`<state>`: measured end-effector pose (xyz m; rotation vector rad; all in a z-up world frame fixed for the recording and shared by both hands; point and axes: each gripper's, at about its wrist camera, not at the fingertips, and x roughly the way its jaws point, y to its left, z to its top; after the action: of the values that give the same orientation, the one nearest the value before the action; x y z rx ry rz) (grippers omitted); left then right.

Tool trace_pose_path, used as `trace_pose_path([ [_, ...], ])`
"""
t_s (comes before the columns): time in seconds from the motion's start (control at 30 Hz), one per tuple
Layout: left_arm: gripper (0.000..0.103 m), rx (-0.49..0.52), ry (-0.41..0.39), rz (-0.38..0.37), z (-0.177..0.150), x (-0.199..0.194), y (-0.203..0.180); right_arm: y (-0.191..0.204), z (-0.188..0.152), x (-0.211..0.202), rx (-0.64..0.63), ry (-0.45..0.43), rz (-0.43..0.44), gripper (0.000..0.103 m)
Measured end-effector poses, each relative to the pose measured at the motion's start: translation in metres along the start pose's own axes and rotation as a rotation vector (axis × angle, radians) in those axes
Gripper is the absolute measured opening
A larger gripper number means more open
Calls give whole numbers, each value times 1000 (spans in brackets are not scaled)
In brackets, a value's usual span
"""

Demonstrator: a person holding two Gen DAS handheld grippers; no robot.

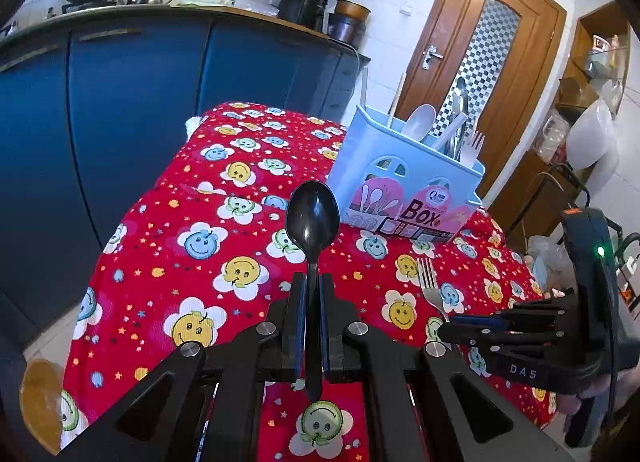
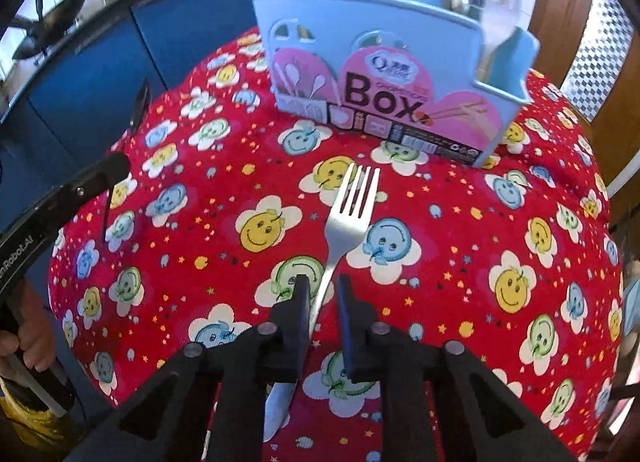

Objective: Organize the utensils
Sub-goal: 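Grasp the metal fork with the right tool while the left tool lifts the black spoon, then lower the black spoon into the caddy with the left tool while the right tool releases the metal fork there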

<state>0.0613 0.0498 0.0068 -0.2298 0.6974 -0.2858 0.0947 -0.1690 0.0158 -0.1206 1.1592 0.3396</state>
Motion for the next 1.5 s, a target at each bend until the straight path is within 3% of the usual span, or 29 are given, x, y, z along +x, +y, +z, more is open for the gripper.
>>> trace_pose_path([
  [0.23,6,10,-3,-19,0,1,-4,-2,22,10,-12,134,27,16],
  [0.33,6,11,-4,-29,1,1,-8,-8,27,13,24,156,43,11],
  [0.5,6,17,-16,-72,4,-4,-18,-18,27,13,88,139,78,6],
  [0.67,6,23,-34,-93,11,-9,-24,-47,11,9,258,73,260,6],
  [0.73,6,9,-37,-104,14,-9,-24,-58,2,4,311,29,332,6],
  [0.87,6,-5,-65,-114,23,-10,-27,-66,-17,-16,347,-108,394,6],
  [1.0,6,-10,-96,-135,36,-9,-36,-68,-24,-38,339,-264,340,6],
  [1.23,6,33,-232,-143,71,-8,-60,-81,-21,-72,313,-467,314,6],
  [1.5,6,-5,-325,-204,120,15,-72,-99,-1,-98,282,-638,257,6],
])
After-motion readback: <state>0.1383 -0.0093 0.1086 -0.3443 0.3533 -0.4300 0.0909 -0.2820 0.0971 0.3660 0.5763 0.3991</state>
